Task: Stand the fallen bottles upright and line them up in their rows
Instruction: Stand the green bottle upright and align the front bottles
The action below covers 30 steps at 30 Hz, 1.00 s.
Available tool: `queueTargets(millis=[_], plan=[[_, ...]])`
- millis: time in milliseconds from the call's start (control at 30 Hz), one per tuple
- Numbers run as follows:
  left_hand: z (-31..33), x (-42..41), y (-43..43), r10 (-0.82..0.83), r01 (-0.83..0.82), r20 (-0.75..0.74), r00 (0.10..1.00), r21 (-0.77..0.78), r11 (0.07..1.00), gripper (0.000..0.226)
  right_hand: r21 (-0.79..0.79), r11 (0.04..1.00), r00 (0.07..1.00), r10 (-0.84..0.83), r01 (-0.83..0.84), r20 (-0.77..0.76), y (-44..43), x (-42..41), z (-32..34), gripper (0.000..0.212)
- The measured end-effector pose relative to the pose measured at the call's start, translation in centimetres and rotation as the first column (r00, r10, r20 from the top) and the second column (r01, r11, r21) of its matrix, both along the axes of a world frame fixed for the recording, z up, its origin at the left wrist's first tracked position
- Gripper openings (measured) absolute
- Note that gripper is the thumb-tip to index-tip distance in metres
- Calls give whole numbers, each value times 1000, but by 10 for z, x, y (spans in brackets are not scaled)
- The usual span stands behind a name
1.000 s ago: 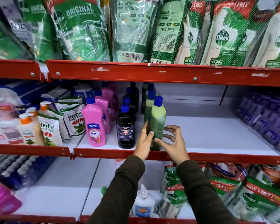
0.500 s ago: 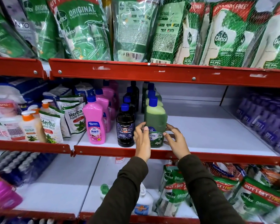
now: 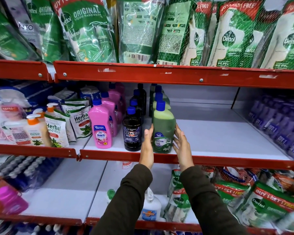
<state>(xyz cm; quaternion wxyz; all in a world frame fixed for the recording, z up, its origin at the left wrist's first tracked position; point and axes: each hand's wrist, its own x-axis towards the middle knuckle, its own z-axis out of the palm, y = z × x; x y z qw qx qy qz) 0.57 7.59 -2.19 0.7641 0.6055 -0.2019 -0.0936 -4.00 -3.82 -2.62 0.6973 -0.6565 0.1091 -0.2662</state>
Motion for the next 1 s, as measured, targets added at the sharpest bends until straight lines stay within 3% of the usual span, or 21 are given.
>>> queueTargets(millis=[233,400,467,533,600,667,767,867,1000], plan=[[-7,-22,4,33,-36,70,997,47,998,77,-21,999,997,-41,43,71,9,-12,-8,50],[-8,-19,10,-16,-6,154,988,138,990,77,-40,999,998,-32,35,55,10,-14,-5,49],[-14,-19,13,38,-62,169,985,138,988,74,-44,983,981,-176,180,84,21,-16,-9,54],[-19,-21,16,155,-180,191,969,118,977,73,-53,917,904,-377,395,203,39,-20,-11,49],[-22,-21,25,288,-307,217,933,60,950,70,-131,862,836,-422,490,351,56,-19,-15,40],[-22,-13,38,404,-409,204,892,-19,912,65,-227,881,866,-305,415,397,76,-13,-18,37],[-17,6,57,452,-450,122,883,-47,892,68,-244,958,968,-93,150,232,102,7,-18,44],[-5,25,72,325,-321,53,944,-70,944,74,-177,984,998,20,-10,57,116,33,-11,51],[2,48,84,147,-145,36,989,-44,988,62,-6,995,993,101,-101,63,119,56,-1,52]])
